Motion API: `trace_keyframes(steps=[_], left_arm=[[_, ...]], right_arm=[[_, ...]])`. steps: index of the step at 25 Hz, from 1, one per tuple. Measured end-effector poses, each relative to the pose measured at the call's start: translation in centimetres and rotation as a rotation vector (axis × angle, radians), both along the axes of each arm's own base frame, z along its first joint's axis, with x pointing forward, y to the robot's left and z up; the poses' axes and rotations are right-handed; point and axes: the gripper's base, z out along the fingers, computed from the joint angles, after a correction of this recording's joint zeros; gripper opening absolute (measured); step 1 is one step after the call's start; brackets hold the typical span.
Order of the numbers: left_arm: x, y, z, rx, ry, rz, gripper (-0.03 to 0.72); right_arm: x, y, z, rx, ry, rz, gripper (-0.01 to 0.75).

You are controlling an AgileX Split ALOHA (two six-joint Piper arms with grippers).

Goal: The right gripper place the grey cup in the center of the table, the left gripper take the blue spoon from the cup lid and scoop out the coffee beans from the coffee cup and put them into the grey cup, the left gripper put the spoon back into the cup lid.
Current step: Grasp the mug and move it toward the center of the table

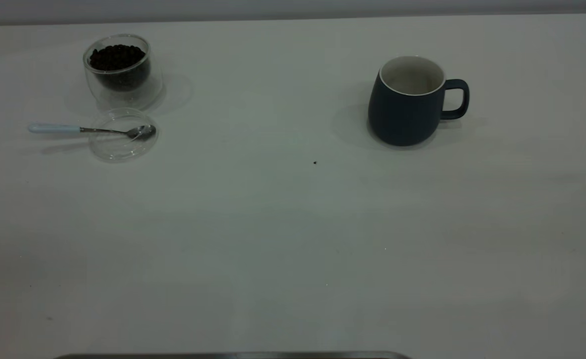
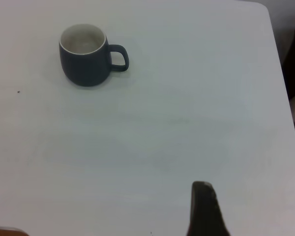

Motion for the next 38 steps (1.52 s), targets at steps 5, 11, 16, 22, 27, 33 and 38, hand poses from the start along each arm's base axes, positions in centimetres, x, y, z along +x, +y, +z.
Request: trace_keyframes(steps=[5, 11, 16, 22, 27, 33, 38], left_arm=[[0.0, 0.0, 0.0, 0.0, 0.0, 0.0, 0.512], [0.0, 0.0, 0.0, 0.0, 0.0, 0.0, 0.512], [0.0, 0.0, 0.0, 0.0, 0.0, 0.0, 0.512], [0.0, 0.0, 0.0, 0.0, 0.0, 0.0, 0.512], [0.0, 0.0, 0.0, 0.0, 0.0, 0.0, 0.512], [0.0, 0.0, 0.0, 0.0, 0.0, 0.0, 0.512], [0.0, 0.0, 0.0, 0.0, 0.0, 0.0, 0.512]], right_arm=[[0.0, 0.0, 0.0, 0.0, 0.0, 0.0, 0.457], [0.0, 0.0, 0.0, 0.0, 0.0, 0.0, 0.457], [0.0, 0.0, 0.0, 0.003, 0.0, 0.002, 0.457], [0.0, 0.9, 0.1, 0.096, -0.007, 0.051, 0.457], [0.0, 1.0, 0.2, 0.103, -0.01, 0.069, 0.457], [1.1, 1.5, 0.3, 0.1, 0.065, 0.121, 0.457], [2.4, 1.5, 0.2, 0.102, 0.148, 0.115, 0.457]])
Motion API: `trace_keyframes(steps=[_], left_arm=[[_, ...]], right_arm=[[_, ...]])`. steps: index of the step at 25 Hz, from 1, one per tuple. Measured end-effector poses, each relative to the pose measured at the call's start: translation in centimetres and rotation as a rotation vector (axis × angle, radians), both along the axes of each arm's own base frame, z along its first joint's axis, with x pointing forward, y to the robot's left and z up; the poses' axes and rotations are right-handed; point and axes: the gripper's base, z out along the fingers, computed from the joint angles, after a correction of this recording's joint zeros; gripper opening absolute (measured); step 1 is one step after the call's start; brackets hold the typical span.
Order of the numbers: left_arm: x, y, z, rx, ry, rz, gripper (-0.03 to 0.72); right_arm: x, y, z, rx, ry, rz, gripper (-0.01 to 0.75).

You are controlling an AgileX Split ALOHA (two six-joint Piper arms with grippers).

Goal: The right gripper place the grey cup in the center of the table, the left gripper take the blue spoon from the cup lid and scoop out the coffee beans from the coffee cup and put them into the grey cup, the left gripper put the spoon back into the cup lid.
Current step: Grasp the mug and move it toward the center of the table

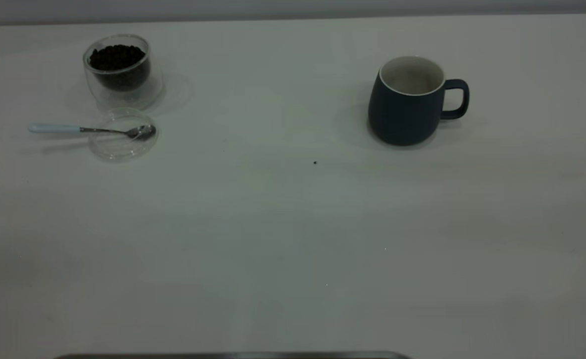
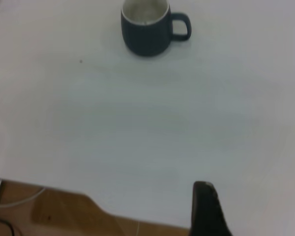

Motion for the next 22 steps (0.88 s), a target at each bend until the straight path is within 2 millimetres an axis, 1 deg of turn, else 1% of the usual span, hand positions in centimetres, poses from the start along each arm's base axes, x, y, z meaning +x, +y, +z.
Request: trace_keyframes(steps=[5, 7, 9, 11, 13, 20, 22], left_arm=[[0.0, 0.0, 0.0, 0.0, 0.0, 0.0, 0.512], [0.0, 0.0, 0.0, 0.0, 0.0, 0.0, 0.512], [0.0, 0.0, 0.0, 0.0, 0.0, 0.0, 0.512], [0.0, 0.0, 0.0, 0.0, 0.0, 0.0, 0.512], [0.0, 0.0, 0.0, 0.0, 0.0, 0.0, 0.512], [0.0, 0.0, 0.0, 0.0, 0.0, 0.0, 0.512], [0.0, 0.0, 0.0, 0.0, 0.0, 0.0, 0.512]], right_arm=[[1.8, 0.3, -0.2, -0.001, 0.107, 0.039, 0.457], [2.9, 0.7, -0.4, 0.008, 0.169, 0.075, 0.457], [4.3, 1.3, -0.7, 0.063, 0.248, 0.1, 0.457], [6.0, 1.8, -1.1, 0.108, 0.304, 0.123, 0.457], [8.1, 2.1, -1.8, 0.113, 0.345, 0.156, 0.457], [15.2, 2.9, -5.7, 0.126, 0.443, 0.257, 0.457], [17.2, 3.2, -6.4, 0.148, 0.448, 0.269, 0.457]])
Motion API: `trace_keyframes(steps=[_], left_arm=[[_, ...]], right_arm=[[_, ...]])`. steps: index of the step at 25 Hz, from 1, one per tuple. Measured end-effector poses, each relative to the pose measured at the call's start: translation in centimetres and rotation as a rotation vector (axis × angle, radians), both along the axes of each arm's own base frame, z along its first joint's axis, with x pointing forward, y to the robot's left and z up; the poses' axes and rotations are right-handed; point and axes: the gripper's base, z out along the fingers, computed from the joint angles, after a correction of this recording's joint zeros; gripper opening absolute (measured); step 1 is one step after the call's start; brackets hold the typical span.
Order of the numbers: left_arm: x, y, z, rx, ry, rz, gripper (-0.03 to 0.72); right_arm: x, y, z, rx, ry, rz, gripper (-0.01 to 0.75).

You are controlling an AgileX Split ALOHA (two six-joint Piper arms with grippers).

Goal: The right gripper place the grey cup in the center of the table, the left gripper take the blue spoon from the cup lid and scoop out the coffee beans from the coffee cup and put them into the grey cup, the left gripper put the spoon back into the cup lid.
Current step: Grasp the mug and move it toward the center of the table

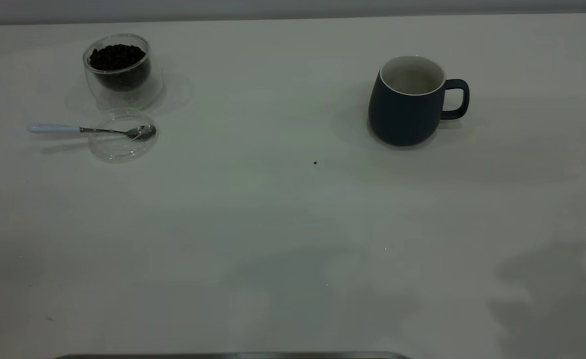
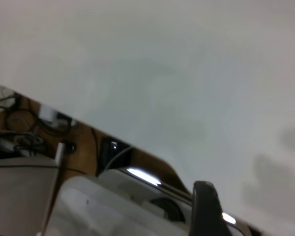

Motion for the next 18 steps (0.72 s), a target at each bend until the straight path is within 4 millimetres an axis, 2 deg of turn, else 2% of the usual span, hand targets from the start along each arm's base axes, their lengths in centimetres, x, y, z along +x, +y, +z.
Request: trace_keyframes(steps=[5, 9, 18], left_arm=[[0.0, 0.0, 0.0, 0.0, 0.0, 0.0, 0.512], [0.0, 0.0, 0.0, 0.0, 0.0, 0.0, 0.512], [0.0, 0.0, 0.0, 0.0, 0.0, 0.0, 0.512]], right_arm=[[5.4, 0.3, -1.6, 0.004, -0.046, 0.024, 0.457], [9.0, 0.4, -3.1, -0.017, -0.098, 0.066, 0.457], [17.3, -0.3, -3.7, -0.093, -0.266, -0.066, 0.457]])
